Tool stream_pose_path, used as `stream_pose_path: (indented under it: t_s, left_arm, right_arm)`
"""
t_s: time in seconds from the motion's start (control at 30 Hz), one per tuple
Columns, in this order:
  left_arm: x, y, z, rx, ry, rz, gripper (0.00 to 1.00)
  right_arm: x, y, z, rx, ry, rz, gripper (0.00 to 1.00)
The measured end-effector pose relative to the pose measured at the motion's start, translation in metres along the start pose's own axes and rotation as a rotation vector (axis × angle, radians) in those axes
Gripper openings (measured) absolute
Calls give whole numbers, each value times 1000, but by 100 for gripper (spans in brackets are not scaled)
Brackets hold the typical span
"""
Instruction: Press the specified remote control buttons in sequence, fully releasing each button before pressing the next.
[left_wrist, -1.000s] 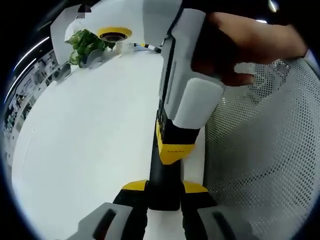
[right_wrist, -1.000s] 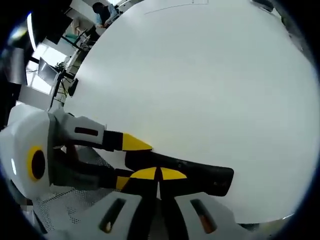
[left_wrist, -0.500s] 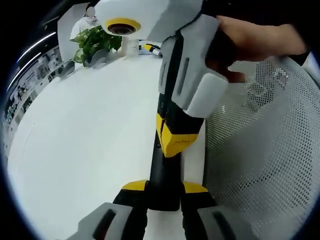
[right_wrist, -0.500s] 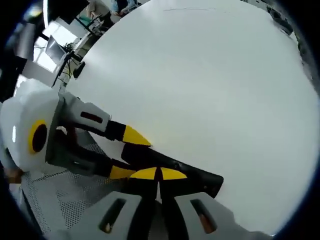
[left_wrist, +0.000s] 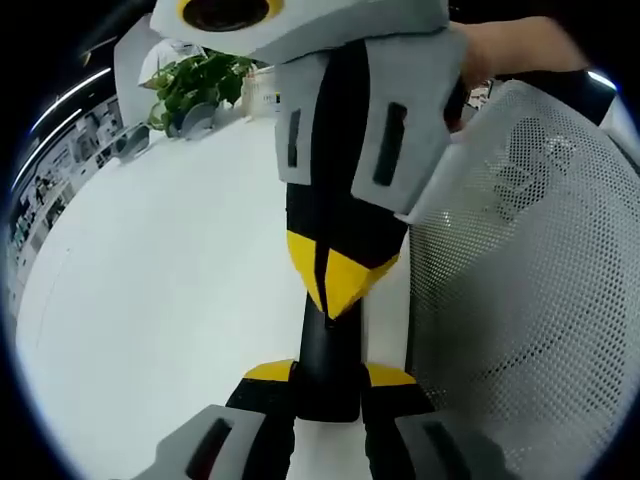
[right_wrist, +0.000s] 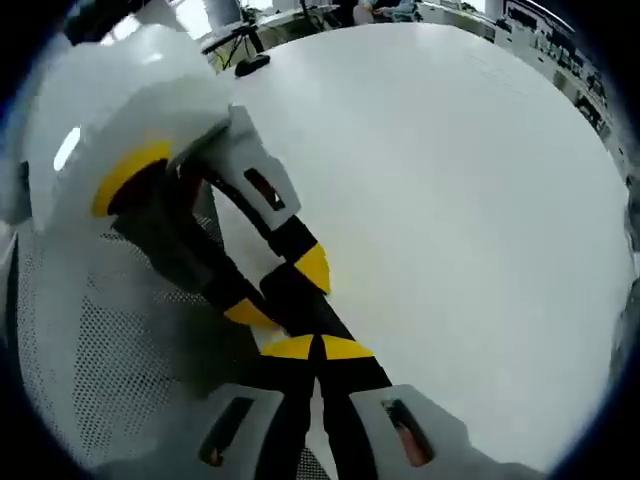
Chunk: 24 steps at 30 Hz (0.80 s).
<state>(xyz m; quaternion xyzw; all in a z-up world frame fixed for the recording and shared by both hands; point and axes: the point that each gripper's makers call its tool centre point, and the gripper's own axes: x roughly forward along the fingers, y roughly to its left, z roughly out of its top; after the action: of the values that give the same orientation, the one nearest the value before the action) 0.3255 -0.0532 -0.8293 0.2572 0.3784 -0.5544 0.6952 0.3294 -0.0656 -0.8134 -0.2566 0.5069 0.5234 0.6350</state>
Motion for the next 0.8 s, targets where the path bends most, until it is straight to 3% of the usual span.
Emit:
stream_pose_path:
  t_s: [0.1,0.23,0.8]
  left_arm:
    - [-1,0,0,-8,-6,-2,25]
    - [0,1,0,-19,-15,-2,25]
    - [-1,0,1,-38,-38,-2,25]
  right_arm:
    - [2,0,0,-73,8,0,0]
    - [2,0,0,-98,16,8,0]
    - [10,3,0,-127,39,39,0]
